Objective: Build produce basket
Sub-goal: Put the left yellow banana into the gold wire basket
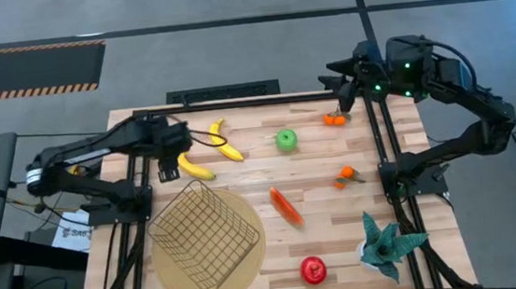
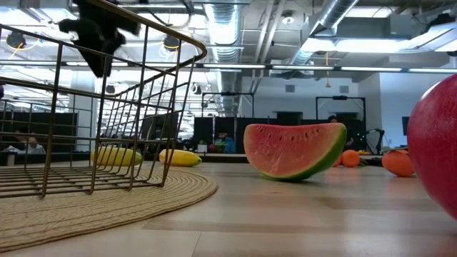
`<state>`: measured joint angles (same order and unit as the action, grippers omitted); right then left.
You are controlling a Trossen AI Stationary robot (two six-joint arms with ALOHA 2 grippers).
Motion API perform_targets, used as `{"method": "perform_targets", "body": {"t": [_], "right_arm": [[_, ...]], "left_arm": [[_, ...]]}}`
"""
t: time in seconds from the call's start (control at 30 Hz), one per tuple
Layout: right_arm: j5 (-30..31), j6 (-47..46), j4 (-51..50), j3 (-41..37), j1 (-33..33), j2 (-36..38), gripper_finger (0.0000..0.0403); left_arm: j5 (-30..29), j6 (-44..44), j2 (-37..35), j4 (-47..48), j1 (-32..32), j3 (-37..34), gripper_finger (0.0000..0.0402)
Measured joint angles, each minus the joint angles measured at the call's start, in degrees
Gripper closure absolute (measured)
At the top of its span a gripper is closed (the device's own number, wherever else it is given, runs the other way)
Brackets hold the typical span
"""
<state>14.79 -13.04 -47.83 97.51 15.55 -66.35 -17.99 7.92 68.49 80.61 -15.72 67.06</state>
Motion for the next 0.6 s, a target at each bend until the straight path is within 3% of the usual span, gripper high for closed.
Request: {"method": "perform_targets", "body": {"t": [0.23,0.37,0.6], "right_arm": [[-1.5,0.0,-2.2,1.0,-2.3,0.0,0.0163],[-1.5,0.0,-3.3,1.0,-3.4,0.0,0.0163],[-1.5,0.0,-4.2,1.0,-4.8,0.0,0.0163]], "left_arm": [[12.9,11.3,8.3,-2.1,-6.6,0.1,0.0222],[14.6,15.2,11.6,-5.5,-10.3,0.1,0.0238],[12.8,3.2,18.3,-6.0,-18.1,0.1,0.0238]]}}
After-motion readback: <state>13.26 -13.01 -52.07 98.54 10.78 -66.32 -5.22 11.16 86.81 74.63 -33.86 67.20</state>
